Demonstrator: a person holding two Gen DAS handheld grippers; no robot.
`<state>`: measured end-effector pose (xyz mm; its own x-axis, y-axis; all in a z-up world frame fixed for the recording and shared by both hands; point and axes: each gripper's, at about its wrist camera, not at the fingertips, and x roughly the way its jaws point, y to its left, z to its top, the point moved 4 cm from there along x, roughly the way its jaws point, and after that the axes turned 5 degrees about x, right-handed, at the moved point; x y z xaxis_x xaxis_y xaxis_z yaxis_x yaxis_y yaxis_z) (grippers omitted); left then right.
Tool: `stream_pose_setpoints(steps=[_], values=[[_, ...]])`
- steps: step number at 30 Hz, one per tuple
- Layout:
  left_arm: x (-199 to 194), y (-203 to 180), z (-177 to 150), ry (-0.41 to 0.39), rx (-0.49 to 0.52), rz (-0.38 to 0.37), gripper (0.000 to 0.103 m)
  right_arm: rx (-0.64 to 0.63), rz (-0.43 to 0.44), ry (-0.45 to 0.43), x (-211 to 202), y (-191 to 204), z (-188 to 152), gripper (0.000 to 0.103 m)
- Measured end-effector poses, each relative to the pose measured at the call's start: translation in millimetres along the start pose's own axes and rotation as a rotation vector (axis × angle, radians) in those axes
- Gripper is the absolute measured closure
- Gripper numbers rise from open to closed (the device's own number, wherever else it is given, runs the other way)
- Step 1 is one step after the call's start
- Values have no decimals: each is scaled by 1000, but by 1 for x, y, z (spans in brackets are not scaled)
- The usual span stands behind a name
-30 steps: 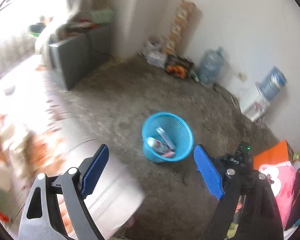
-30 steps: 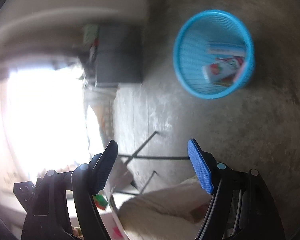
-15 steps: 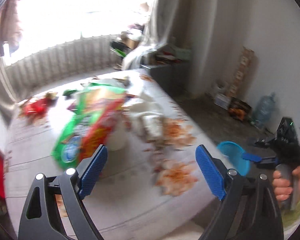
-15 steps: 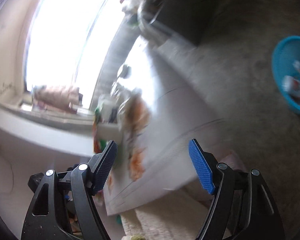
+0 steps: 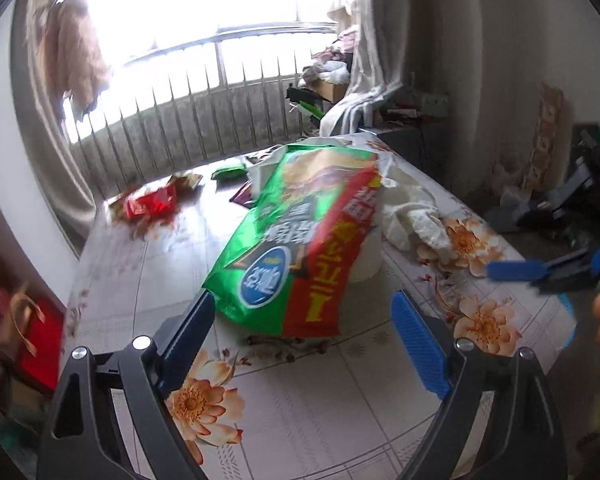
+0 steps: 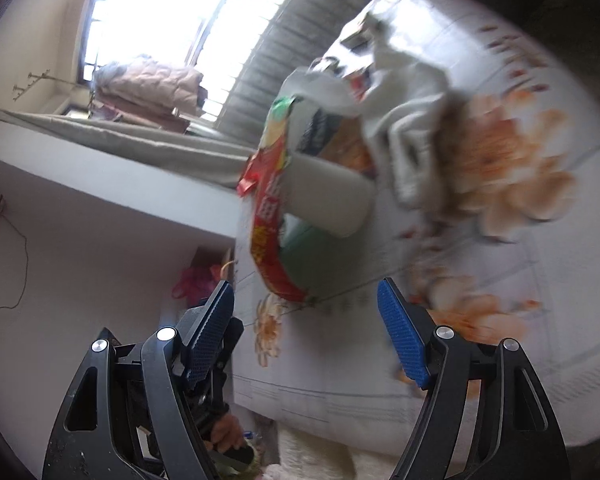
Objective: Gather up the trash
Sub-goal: 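Grasp the green-and-red chip bag with the right gripper while the left gripper approaches the paper cup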
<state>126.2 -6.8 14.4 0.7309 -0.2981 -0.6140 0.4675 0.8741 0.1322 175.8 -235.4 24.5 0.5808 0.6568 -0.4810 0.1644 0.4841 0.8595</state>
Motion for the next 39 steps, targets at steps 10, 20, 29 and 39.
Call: stream_pose_setpoints(steps=[10, 20, 29, 39], values=[[4, 71, -21, 47, -302, -55, 21, 12, -29, 27, 71, 28, -1, 32], [-2, 84, -31, 31, -349, -62, 24, -40, -88, -10, 75, 44, -6, 76], [-29, 106, -34, -11, -398, -1, 29, -253, -57, 60, 54, 74, -33, 79], [-37, 93, -48, 21, -350, -9, 38, -315, -76, 393, 28, 40, -104, 78]])
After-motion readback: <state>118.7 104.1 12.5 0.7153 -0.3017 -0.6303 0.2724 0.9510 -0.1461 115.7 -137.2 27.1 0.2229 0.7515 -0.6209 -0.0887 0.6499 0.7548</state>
